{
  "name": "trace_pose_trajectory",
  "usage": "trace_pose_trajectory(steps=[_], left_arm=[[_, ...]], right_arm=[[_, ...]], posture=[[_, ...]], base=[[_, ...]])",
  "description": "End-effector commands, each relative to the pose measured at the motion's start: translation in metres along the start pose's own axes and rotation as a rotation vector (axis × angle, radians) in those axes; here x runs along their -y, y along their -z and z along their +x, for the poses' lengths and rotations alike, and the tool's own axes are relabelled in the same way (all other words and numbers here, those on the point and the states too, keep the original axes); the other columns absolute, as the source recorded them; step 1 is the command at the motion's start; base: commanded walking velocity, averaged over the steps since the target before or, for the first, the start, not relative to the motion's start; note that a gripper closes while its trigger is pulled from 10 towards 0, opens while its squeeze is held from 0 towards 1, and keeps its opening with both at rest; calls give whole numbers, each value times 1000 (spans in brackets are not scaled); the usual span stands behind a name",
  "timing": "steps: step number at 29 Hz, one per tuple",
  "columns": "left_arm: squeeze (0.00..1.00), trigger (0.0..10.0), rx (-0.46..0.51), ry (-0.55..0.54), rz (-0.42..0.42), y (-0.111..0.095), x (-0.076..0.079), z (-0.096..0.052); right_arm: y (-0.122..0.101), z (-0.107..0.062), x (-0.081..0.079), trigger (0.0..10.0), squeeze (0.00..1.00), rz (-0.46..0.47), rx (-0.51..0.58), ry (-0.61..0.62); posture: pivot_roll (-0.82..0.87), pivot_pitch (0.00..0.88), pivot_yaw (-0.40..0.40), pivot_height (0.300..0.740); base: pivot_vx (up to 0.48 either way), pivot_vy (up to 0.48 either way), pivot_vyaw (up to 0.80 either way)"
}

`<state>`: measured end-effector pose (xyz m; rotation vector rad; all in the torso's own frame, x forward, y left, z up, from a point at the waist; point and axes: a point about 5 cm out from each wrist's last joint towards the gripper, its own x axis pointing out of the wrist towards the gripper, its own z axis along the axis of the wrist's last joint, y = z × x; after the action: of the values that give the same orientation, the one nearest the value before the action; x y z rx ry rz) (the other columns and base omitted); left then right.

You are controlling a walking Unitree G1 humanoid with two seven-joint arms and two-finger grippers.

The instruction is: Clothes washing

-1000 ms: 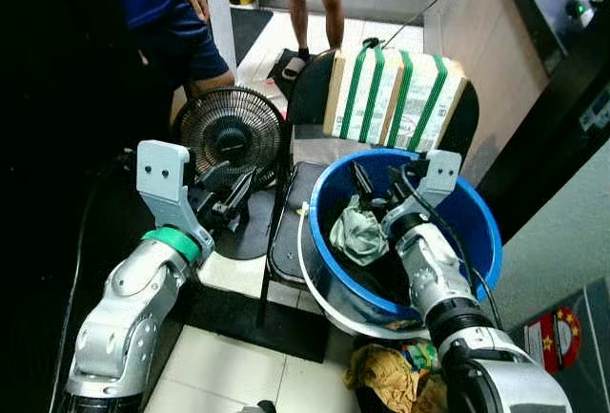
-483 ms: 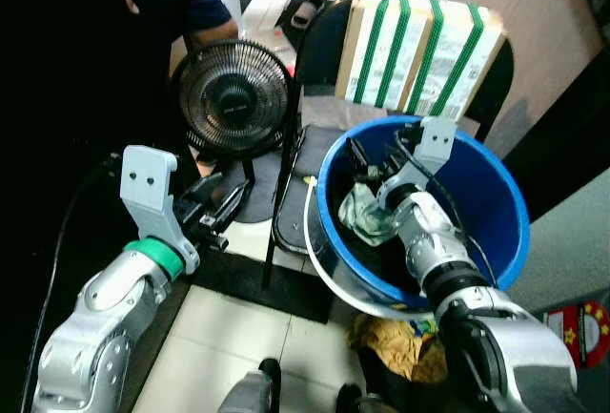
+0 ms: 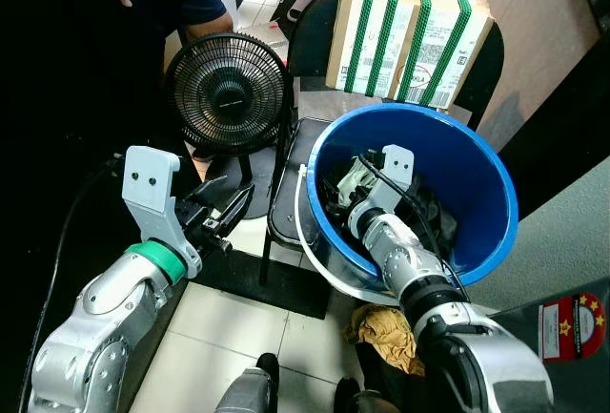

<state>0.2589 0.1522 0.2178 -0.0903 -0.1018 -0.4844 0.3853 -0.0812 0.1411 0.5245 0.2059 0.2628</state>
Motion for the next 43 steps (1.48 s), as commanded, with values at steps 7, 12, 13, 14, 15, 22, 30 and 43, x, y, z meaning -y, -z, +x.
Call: trace_pose_trajectory(steps=[7, 12, 13, 14, 15, 22, 30, 43], left_arm=[[0, 10000, -33, 6, -13, 4, 2, -6], [0, 10000, -42, 13, -10, 5, 3, -7], [0, 10000, -42, 13, -10, 5, 3, -7], [0, 10000, -44, 14, -8, 5, 3, -7], [0, 10000, -44, 14, -8, 5, 3, -7], [0, 10000, -50, 19, -8, 5, 5, -8], [0, 10000, -52, 21, -15, 6, 5, -8], [0, 10000, -66, 37, -35, 17, 10, -6]], right_arm=[[42, -14, -25, 10000, 0, 36, -118, -62], [72, -29, -45, 10000, 0, -19, -155, -146], [72, -29, -45, 10000, 0, -19, -155, -146], [76, -33, -50, 10000, 0, -17, -165, -160], [76, -33, -50, 10000, 0, -17, -165, -160], [80, -47, -64, 0, 0, 13, -184, -216], [82, -57, -69, 0, 0, 35, -188, -236], [82, -60, -52, 0, 0, 101, -199, -185]], posture=[[231, 295, 69, 740], [235, 293, 68, 740], [235, 293, 68, 740], [235, 293, 68, 740], [235, 293, 68, 740], [234, 294, 68, 740], [235, 290, 68, 740], [206, 223, 70, 740]], base=[[0, 0, 0], [0, 0, 0], [0, 0, 0], [0, 0, 0], [0, 0, 0], [0, 0, 0], [0, 0, 0], [0, 0, 0]])
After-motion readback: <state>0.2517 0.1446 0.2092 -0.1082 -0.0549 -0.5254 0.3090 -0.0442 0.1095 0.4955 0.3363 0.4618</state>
